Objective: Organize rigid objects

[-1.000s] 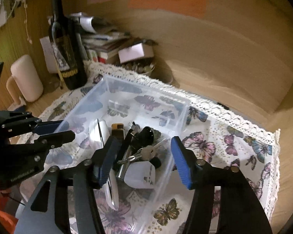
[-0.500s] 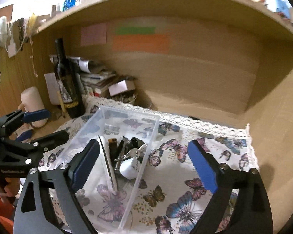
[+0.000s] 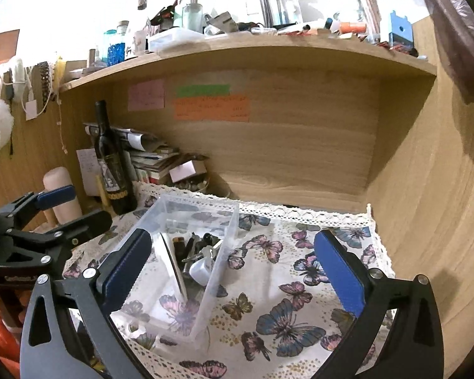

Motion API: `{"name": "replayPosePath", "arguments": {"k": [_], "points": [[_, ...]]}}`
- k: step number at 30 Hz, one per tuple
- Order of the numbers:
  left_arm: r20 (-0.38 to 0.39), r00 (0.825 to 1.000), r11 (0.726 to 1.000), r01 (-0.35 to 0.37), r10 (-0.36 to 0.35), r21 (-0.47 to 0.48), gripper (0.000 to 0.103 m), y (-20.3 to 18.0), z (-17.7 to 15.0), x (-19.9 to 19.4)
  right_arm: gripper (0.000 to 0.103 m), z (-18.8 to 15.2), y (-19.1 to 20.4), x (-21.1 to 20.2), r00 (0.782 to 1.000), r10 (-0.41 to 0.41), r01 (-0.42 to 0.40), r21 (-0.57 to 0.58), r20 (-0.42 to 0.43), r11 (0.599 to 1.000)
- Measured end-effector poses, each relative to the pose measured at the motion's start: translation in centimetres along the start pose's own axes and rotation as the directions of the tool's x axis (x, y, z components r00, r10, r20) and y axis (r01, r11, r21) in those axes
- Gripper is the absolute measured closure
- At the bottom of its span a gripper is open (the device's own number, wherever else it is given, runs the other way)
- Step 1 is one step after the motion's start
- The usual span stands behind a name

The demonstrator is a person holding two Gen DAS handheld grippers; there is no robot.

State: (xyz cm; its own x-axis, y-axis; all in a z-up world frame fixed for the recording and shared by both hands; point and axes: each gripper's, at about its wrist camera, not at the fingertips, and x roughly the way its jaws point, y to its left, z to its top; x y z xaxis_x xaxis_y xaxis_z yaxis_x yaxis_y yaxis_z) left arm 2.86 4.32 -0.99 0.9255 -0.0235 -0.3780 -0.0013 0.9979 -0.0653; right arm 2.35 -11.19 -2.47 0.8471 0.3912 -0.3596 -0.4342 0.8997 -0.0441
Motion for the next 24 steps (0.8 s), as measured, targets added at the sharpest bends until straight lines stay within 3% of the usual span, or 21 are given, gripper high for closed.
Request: {"name": "replayPosePath", "arguments": {"k": [24], "points": [[0.025,0.999,0.999,0.032,-0.032,0.002,0.000,-0.75,0.52,-0.27,0.000,-0.24,-0.15,-0.74,1.000,-0.012,0.012,0.019,0.023,1.000]]}}
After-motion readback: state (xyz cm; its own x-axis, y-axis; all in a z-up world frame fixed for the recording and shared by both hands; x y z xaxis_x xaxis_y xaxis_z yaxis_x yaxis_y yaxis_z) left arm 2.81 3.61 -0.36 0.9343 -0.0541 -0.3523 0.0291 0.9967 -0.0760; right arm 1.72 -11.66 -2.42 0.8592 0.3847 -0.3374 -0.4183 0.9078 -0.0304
